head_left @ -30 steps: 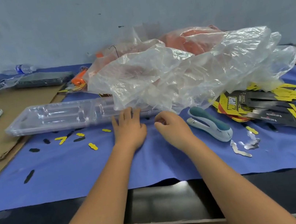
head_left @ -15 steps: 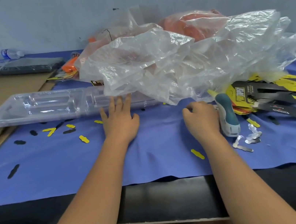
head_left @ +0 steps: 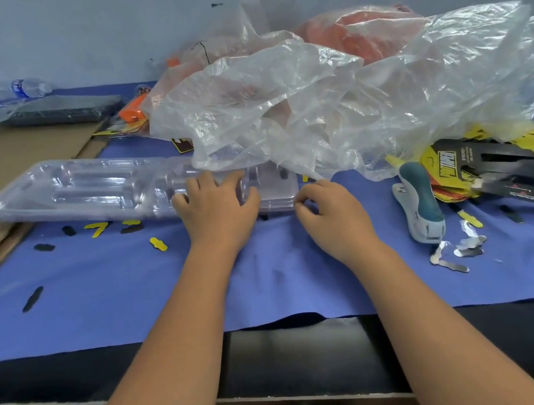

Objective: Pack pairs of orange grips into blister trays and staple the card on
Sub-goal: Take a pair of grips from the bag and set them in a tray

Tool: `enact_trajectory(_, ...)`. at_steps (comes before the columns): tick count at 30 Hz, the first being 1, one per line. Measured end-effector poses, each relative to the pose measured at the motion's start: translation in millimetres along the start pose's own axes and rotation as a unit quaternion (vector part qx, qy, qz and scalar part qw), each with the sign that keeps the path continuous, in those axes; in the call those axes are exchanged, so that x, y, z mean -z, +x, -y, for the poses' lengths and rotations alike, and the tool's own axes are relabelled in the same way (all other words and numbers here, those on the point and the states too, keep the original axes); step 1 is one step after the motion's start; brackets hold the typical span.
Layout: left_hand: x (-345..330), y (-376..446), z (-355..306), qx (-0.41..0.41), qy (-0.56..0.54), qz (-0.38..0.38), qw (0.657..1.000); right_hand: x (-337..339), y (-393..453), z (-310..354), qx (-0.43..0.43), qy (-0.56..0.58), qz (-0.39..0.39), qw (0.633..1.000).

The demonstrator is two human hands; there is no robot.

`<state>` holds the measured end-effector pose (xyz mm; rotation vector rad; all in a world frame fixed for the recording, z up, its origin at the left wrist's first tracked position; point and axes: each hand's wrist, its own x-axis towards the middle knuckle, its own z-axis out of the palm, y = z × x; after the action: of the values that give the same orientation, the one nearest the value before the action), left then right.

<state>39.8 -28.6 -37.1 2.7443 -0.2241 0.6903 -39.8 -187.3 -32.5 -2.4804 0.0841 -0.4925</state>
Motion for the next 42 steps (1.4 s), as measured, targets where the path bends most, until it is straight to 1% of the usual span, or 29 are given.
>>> enact_trajectory(4, 2, 0, 7, -0.007, -0.030, -0.034, 0.999, -2, 0, 1, -0.019, 0.028, -0.012, 0.999)
enact_trajectory(6, 2, 2, 12, -0.020, -0.039, -0.009, 0.999, -3, -1, -1, -0.017, 0.031, -0.005, 0.999)
enact_trajectory(9, 3, 6, 17, -0.029, -0.047, 0.054, 0.997, -4, -1, -3, -0.005, 0.029, 0.010, 1.000)
enact_trajectory(13, 9, 11, 24, -0.052, -0.084, 0.061, 0.993, -6, 0, -5, 0.006, 0.041, 0.010, 0.999)
enact_trajectory(18, 11, 15, 31, -0.057, -0.171, 0.036, 0.983, -7, 0, -6, 0.017, 0.053, 0.008, 0.998)
enact_trajectory(22, 9, 11, 28, -0.053, -0.196, 0.002, 0.979, -9, 0, -6, 0.041, 0.058, 0.009, 0.997)
enact_trajectory(26, 10, 7, 23, -0.063, -0.216, -0.039, 0.974, -11, 1, -9, 0.047, 0.024, 0.013, 0.999)
enact_trajectory(29, 14, 6, 19, -0.050, -0.249, -0.052, 0.966, -10, 2, -9, 0.037, 0.025, -0.001, 0.999)
enact_trajectory(33, 19, 6, 16, -0.024, -0.275, -0.069, 0.959, -7, 0, -8, 0.062, 0.045, 0.010, 0.997)
enact_trajectory(35, 21, 5, 14, -0.023, -0.271, -0.082, 0.959, -6, 0, -7, 0.069, 0.046, -0.009, 0.997)
enact_trajectory(38, 27, 2, 10, -0.067, -0.262, -0.119, 0.956, -3, 1, -5, 0.078, 0.046, -0.057, 0.994)
enact_trajectory(42, 33, 0, 7, -0.097, -0.254, -0.171, 0.947, 0, 0, 0, 0.088, 0.082, -0.095, 0.988)
